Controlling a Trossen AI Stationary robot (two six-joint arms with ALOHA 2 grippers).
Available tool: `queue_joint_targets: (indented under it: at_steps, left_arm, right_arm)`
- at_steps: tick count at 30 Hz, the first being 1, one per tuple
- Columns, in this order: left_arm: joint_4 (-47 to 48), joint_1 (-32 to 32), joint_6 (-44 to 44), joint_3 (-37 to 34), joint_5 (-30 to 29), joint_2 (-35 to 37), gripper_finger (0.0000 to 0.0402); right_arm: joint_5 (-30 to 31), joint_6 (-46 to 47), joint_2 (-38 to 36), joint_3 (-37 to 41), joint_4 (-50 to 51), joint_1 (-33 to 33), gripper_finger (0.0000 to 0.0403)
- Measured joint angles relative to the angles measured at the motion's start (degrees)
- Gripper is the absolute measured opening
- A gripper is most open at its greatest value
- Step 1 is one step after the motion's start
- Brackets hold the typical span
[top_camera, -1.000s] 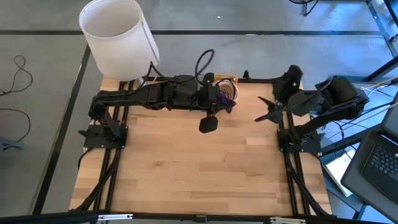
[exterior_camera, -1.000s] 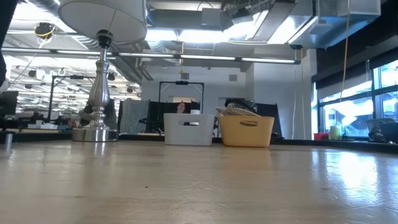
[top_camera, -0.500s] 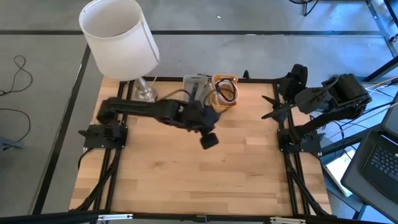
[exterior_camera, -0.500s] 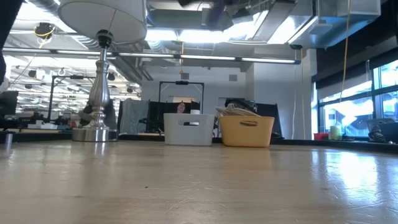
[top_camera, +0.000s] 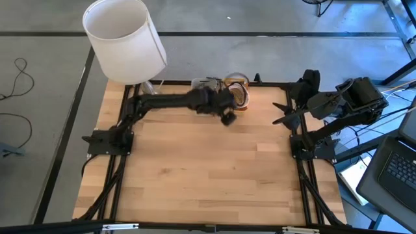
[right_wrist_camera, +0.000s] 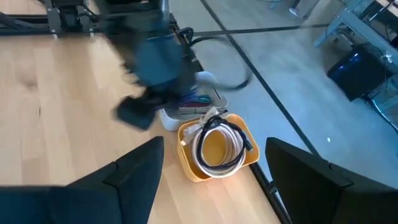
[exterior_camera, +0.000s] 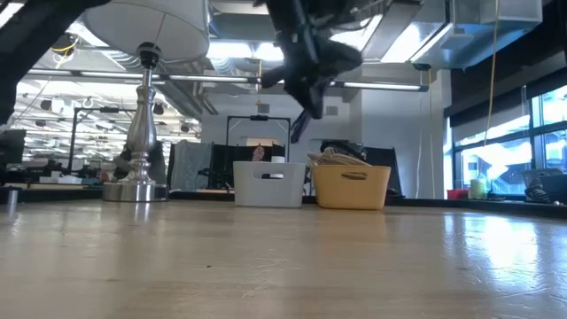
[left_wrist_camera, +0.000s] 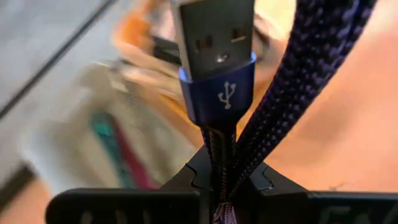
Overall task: Pick & Place USB Port
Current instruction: Put the purple USB cable into the gray bin
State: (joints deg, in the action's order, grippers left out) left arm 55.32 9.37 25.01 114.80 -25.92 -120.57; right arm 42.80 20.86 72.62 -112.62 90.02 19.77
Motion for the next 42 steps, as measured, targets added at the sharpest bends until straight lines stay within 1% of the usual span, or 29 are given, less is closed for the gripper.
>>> queue_joint_targets:
  at_steps: [2, 6, 8, 11, 12, 16, 23, 32, 34, 39, 42]
  left_arm:
    - [-0.38, 2.96, -1.12, 0.02, -0.40, 0.00, 0.0018]
    - [-0.34, 8.49, -1.64, 0.02, 3.38, -0.08, 0.0018]
    - [-1.05, 10.24, -1.49, 0.04, 3.81, -0.55, 0.0018]
    - [-1.56, 12.37, -0.14, 0.02, 7.68, -0.79, 0.0018]
    - [-1.98, 12.84, 0.17, 0.10, 8.08, -0.98, 0.0018]
    - [-1.56, 13.80, 0.27, 0.09, 8.05, -2.50, 0.0018]
    - [-0.45, 14.05, 1.30, 0.09, 10.16, -5.83, 0.0018]
    - [1.13, 15.21, 3.11, 0.07, 11.02, -9.68, 0.0018]
    - [1.91, 15.92, 4.02, 0.06, 12.04, -9.81, 0.0018]
    - [2.38, 16.55, 4.47, 0.07, 11.73, -9.81, 0.0018]
    - [3.30, 16.94, 4.81, 0.07, 12.75, -9.81, 0.0018]
  right_arm:
    - [0.00, 0.60, 0.00, 0.00, 0.00, 0.00, 0.0284]
    - [-0.12, 1.47, 0.00, 0.00, 0.00, 0.00, 0.0284]
    - [-0.78, 1.56, 0.00, 0.00, 0.00, 0.00, 0.0284]
    - [-1.32, 2.64, 0.00, 0.00, -0.01, 0.00, 0.0284]
    - [-1.48, 2.73, 0.00, 0.00, 0.00, 0.00, 0.0284]
    - [-1.50, 2.74, 0.00, 0.00, 0.00, 0.00, 0.0284]
    - [-1.98, 2.96, 0.00, 0.00, 0.00, 0.00, 0.0284]
    - [-4.11, 3.17, 0.00, 0.00, 0.00, 0.00, 0.0284]
    - [-4.85, 3.19, 0.00, 0.00, 0.00, 0.00, 0.0284]
    - [-5.15, 3.50, 0.00, 0.00, 0.00, 0.00, 0.0284]
    - [-5.13, 3.81, 0.00, 0.00, 0.00, 0.00, 0.0284]
